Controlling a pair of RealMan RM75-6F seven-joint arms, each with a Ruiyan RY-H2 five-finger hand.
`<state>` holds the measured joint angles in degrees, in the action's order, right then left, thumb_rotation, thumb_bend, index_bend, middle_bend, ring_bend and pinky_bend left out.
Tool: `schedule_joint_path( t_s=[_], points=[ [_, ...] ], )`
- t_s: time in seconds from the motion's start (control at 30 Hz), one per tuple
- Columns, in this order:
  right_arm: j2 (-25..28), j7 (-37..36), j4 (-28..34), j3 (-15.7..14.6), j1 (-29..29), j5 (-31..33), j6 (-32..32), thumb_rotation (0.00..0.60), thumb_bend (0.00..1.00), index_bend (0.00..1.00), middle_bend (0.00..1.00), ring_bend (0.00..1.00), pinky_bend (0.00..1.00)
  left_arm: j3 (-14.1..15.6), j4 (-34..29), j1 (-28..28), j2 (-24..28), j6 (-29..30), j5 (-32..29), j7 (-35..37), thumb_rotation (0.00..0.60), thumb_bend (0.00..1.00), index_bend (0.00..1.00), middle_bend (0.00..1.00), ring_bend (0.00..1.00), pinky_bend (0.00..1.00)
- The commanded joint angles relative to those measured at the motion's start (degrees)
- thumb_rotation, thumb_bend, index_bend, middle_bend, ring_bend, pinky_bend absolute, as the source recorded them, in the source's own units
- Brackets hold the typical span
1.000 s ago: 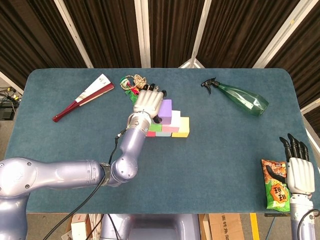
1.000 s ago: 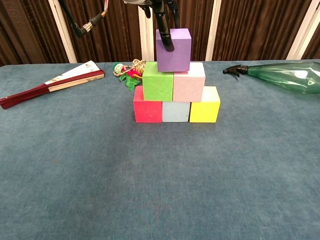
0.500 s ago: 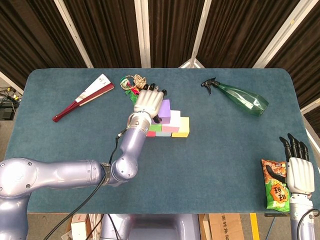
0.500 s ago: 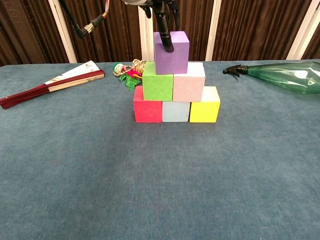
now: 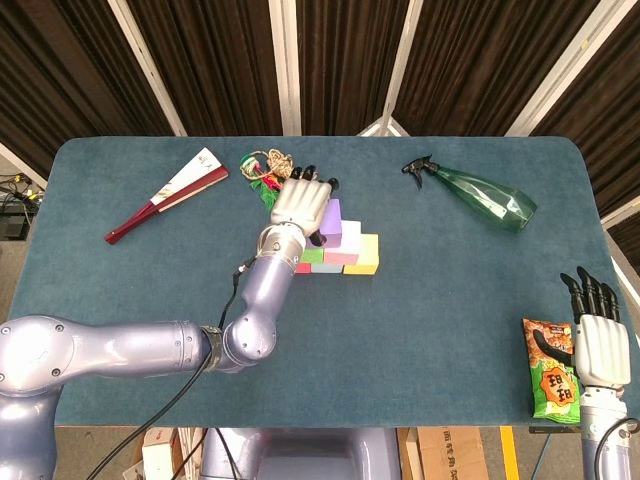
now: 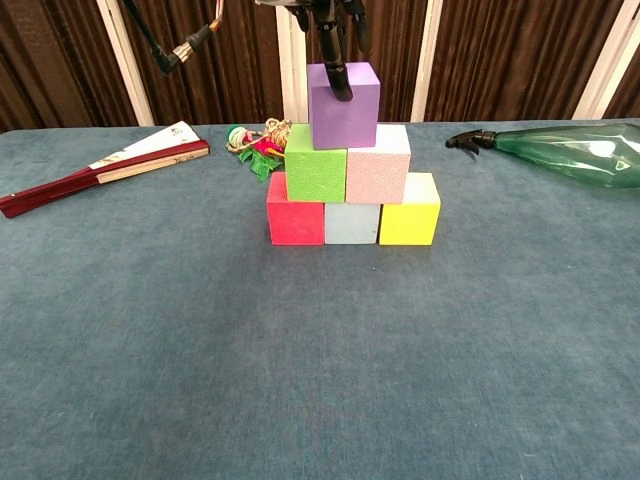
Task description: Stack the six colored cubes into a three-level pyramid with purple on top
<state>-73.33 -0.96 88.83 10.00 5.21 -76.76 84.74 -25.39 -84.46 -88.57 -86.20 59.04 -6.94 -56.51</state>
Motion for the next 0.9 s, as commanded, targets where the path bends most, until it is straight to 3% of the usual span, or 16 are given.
schedule_joint_path(
  t_s=[0.03,0.9],
  points=[
    [0.1,0.0,0.1,0.1,0.0,0.0,0.0,0.600,0.25,0.14,0.05,0.05,0.00,0.0,-0.1,0.0,0.0,0.1,-0.2,-0.2,0.600,0.25,0.22,0.29,0.00,0.03],
    [0.1,-0.4,0.4,0.3,-0.2,0.4,0.2,0.600,0.25,0.14,0.05,0.05,0.00,-1.1,-0.8,0.0,0.2,1.3,0.6,-0.8,0.600,0.31,0.26,0.33,0.00,0.03]
  ],
)
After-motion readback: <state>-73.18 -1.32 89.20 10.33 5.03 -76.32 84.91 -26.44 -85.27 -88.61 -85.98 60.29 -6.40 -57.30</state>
